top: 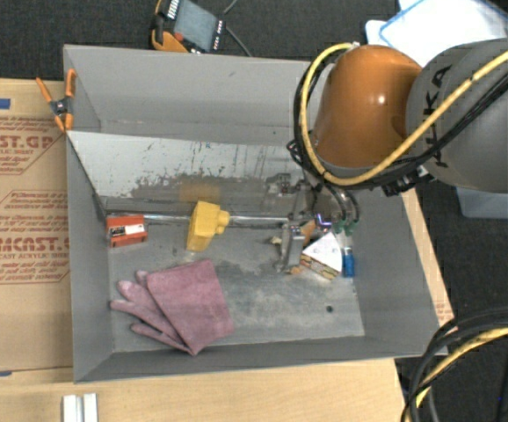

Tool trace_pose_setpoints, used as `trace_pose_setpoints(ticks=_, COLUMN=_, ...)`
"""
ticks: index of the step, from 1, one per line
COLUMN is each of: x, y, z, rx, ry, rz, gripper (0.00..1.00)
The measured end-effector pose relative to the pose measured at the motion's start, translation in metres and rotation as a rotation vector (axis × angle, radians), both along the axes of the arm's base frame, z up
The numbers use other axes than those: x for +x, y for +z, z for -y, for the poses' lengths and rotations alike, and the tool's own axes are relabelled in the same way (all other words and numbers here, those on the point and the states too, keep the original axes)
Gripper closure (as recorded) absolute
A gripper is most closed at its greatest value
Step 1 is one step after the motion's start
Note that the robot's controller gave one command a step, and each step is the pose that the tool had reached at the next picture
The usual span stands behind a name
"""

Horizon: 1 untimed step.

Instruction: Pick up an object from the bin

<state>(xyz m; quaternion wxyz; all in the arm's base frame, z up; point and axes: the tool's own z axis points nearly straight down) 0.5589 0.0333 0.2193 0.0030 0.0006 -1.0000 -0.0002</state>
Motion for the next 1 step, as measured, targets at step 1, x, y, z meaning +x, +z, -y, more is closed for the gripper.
trace_pose_setpoints(ticks=1, x=0.0015, y=0.0046, z=0.0001, rx=0.001, ry=-0.001, rz=0.008, gripper=0.00)
